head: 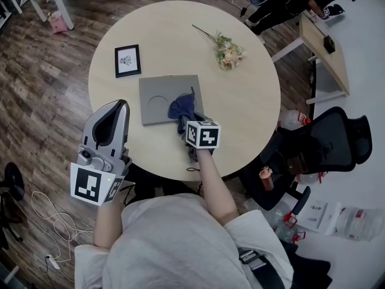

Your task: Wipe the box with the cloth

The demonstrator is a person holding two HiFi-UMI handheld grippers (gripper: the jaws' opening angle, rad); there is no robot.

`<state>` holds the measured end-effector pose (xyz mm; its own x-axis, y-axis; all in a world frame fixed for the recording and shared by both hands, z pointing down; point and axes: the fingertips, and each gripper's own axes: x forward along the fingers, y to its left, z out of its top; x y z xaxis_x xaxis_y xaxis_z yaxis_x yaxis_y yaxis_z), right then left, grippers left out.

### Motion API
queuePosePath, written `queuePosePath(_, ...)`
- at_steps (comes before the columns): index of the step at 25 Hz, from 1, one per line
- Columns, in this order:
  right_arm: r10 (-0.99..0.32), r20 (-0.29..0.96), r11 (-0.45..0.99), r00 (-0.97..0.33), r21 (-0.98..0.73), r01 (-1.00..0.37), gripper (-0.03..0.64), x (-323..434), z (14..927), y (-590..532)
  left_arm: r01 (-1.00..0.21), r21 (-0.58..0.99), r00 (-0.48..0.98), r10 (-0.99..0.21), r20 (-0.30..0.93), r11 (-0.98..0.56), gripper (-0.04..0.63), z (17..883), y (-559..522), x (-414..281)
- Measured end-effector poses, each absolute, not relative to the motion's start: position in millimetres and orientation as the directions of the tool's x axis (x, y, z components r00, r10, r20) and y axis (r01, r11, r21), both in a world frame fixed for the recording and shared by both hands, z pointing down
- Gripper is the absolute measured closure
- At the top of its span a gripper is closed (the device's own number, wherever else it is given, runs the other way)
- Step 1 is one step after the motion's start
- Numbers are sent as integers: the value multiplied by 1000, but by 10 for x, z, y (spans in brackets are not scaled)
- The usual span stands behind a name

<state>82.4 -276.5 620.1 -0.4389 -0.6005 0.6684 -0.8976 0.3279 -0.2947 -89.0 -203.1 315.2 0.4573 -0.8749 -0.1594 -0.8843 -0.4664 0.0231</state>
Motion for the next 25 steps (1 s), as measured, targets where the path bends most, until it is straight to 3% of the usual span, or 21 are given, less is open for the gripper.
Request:
queuePosePath(16,-653,671,214,-350,-280,-936,529,1498,6222,-2861,-882,15,462,-871,-166,-471,589,3119,-2053,-789)
queuePosePath(25,-684,646,206,-338,-273,-940,528,1475,6167,-2844,-884,8,458,-871,-177,-467,589,3059,-2023,-883)
